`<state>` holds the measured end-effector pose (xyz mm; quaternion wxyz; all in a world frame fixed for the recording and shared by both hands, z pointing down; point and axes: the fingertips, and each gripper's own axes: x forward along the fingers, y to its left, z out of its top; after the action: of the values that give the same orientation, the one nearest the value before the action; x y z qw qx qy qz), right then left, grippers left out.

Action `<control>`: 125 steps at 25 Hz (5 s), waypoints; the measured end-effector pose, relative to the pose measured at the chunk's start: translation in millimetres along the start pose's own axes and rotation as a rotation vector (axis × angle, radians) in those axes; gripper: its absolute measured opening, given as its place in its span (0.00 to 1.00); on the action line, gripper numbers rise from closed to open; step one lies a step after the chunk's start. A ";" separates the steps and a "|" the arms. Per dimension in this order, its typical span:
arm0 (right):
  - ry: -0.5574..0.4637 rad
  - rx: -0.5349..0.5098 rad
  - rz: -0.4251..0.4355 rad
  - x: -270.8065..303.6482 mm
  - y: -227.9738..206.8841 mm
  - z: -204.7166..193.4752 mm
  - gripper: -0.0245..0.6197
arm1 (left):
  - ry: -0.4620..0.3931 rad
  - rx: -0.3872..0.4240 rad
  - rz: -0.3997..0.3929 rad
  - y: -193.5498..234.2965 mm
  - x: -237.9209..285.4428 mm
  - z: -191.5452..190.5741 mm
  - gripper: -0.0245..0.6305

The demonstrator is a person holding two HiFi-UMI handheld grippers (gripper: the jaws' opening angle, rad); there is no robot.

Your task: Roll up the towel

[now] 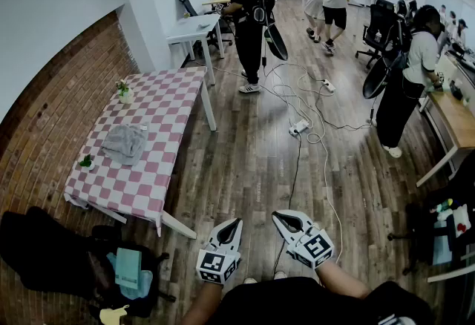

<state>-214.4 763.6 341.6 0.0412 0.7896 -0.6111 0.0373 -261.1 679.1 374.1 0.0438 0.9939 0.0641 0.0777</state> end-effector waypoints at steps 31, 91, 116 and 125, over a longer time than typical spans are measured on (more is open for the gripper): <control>-0.097 0.006 -0.068 130.4 -56.2 -4.2 0.64 | -0.018 -0.018 0.214 155.8 19.8 3.4 0.62; 0.057 -0.136 0.775 705.1 9.4 -6.5 0.92 | 0.144 -0.255 0.905 623.3 2.5 -59.1 0.77; 0.154 -0.165 1.185 828.3 46.9 -39.6 0.92 | 0.023 -0.936 1.237 728.9 -9.8 -157.5 0.60; 0.159 -0.129 1.225 874.4 20.4 -41.3 0.92 | -0.012 -1.141 1.355 750.6 -7.4 -180.7 0.56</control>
<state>-15.6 -78.1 478.6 0.1053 0.2863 -0.9493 0.0760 -206.6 -49.4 623.7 0.4777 0.6455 -0.5871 0.1021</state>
